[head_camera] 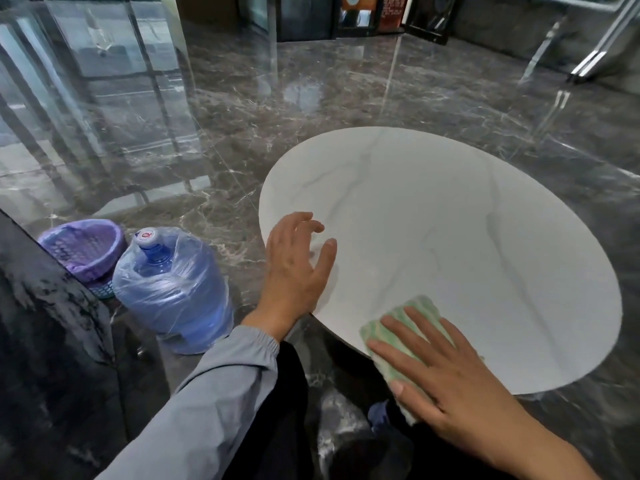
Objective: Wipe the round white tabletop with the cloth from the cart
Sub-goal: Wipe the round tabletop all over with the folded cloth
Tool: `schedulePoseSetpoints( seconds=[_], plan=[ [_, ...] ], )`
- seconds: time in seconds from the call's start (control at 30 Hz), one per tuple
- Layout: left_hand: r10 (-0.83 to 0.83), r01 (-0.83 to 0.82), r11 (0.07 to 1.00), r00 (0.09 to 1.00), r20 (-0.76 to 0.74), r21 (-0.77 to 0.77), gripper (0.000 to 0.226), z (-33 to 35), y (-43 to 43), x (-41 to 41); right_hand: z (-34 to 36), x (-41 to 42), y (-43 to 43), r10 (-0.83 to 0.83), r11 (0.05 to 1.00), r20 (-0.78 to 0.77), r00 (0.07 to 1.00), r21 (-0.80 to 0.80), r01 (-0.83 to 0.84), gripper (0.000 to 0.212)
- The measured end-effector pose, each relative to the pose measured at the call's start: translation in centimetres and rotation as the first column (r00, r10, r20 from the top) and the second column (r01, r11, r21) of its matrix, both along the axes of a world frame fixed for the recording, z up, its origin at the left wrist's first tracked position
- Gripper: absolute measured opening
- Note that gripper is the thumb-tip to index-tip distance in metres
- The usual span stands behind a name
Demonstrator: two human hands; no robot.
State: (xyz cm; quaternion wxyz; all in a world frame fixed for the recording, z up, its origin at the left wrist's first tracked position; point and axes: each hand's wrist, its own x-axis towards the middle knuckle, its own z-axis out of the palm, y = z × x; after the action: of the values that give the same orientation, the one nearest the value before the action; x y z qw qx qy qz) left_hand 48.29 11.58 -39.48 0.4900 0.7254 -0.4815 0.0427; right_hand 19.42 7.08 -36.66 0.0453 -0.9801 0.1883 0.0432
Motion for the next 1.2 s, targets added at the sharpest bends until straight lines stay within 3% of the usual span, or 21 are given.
schedulePoseSetpoints(
  seconds=[0.1,0.37,0.47,0.57,0.63,0.7,0.8,1.0,1.2],
  plan=[
    [-0.031,0.021,0.998,0.986,0.162,0.063,0.029,0.3,-0.9,-0.6,-0.2,-0.8,0.3,-0.083,0.996,-0.011,0.997,-0.021,0.082,0.053],
    [-0.129,0.116,0.986,0.986,0.104,0.118,0.032,0.7,-2.2,-1.7,-1.5,7.1,2.5,-0.155,0.986,0.061,0.986,-0.051,0.158,0.054],
    [-0.117,0.097,0.987,0.981,0.153,0.132,0.030,0.2,-1.9,-1.6,-2.1,4.6,2.3,-0.142,0.985,0.094,0.985,-0.085,0.150,0.054],
    [-0.150,0.088,0.974,0.943,0.297,0.211,0.030,0.9,-2.1,-2.4,-2.4,-1.2,0.4,-0.168,0.977,0.090,0.982,-0.115,0.178,0.057],
    [-0.236,0.175,0.966,0.898,0.371,0.191,0.026,1.5,-1.8,-3.6,-2.5,-5.5,-1.1,-0.203,0.971,0.053,0.978,-0.121,0.208,0.059],
    [-0.339,0.290,0.940,0.865,0.371,0.181,0.025,2.3,-1.5,-5.1,-2.1,-8.0,-2.0,-0.264,0.957,0.049,0.963,-0.115,0.268,0.060],
    [-0.373,0.289,0.921,0.849,0.375,0.262,0.027,2.1,-1.9,-6.6,-2.1,-7.8,-1.5,-0.325,0.938,0.037,0.945,-0.113,0.327,0.061],
    [-0.337,0.249,0.930,0.873,0.353,0.271,0.025,0.5,-1.8,-8.1,-3.6,-2.4,2.1,-0.358,0.918,0.193,0.913,-0.105,0.383,0.059],
    [-0.344,0.230,0.918,0.868,0.358,0.324,0.027,0.3,-1.6,-8.3,-4.2,-7.1,-2.3,-0.330,0.922,0.389,0.860,-0.064,0.382,0.050]
  ],
)
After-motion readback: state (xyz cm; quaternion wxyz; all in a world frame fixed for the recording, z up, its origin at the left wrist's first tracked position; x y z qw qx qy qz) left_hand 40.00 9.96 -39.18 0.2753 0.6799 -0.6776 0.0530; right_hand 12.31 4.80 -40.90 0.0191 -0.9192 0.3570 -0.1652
